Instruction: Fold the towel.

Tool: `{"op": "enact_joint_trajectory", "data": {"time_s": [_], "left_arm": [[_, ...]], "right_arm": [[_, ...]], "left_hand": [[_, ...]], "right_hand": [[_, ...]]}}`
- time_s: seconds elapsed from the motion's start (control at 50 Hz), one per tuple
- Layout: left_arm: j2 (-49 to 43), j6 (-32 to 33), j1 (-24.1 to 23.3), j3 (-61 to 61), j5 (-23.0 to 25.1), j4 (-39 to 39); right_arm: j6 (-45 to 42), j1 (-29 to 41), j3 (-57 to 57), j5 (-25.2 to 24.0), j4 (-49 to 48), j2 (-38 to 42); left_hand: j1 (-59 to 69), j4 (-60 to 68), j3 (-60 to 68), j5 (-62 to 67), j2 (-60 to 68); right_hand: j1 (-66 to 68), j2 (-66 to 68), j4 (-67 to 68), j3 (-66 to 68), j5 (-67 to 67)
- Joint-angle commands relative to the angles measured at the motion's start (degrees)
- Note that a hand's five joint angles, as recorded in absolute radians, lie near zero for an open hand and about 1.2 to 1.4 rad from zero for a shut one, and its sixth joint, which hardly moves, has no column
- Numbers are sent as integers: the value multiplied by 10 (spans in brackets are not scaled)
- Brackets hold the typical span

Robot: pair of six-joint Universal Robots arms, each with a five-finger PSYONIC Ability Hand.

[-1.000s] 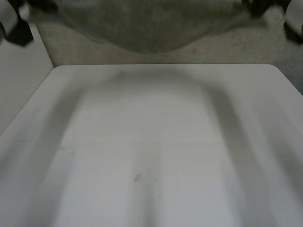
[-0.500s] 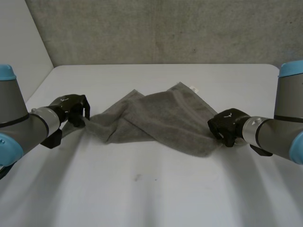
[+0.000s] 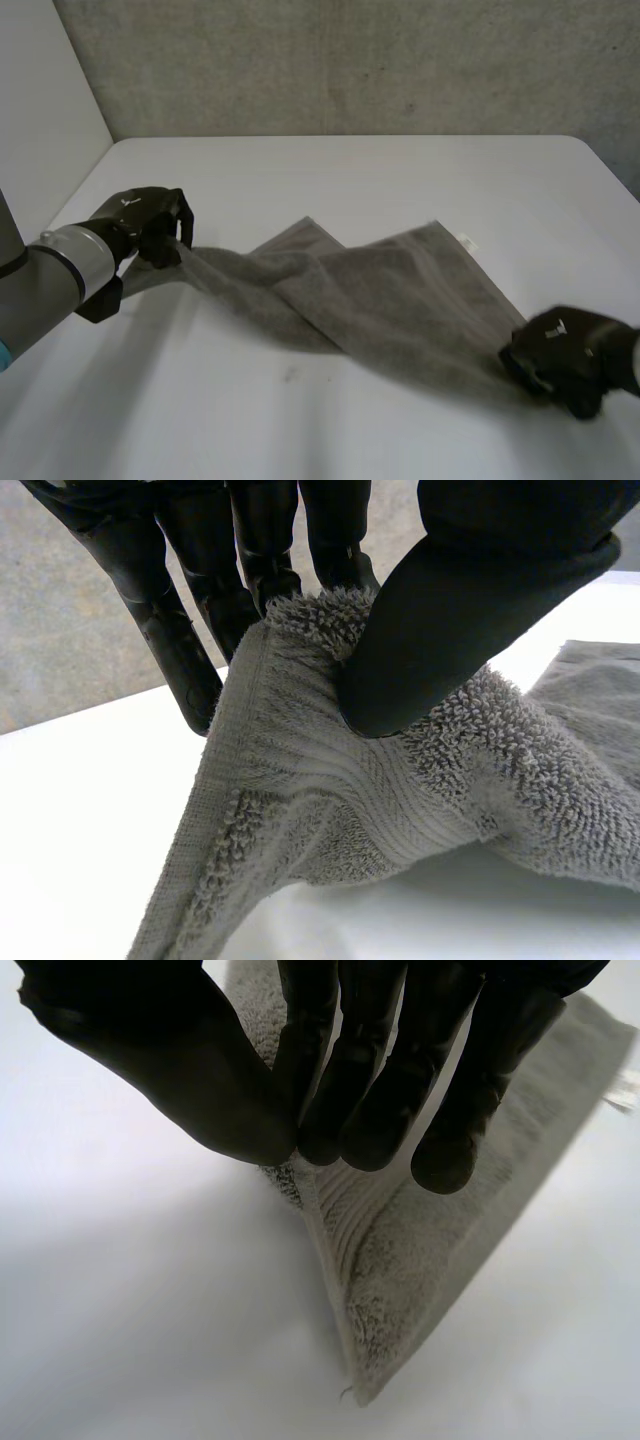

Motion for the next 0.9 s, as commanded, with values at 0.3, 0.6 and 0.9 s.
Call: {"op": "enact_joint_trajectory", "data": {"time_s": [0.3, 0.6, 0.9], "left_arm": [[7, 2, -17, 5, 24, 1], [95, 3, -46, 46, 59, -2], [107, 4, -51, 35, 59, -3]], "right_arm": [[113, -55, -152, -191, 38, 73], [413, 128, -622, -72, -34, 397], [476, 187, -837, -71, -24, 595]], "left_hand": [[122, 102, 103, 114, 103], [122, 102, 103, 114, 103], [122, 102, 103, 114, 103]], "right_hand": [[-656, -665, -676, -664, -674], [-656, -665, -676, -664, -674], [-600, -609, -619, -608, -617]]}}
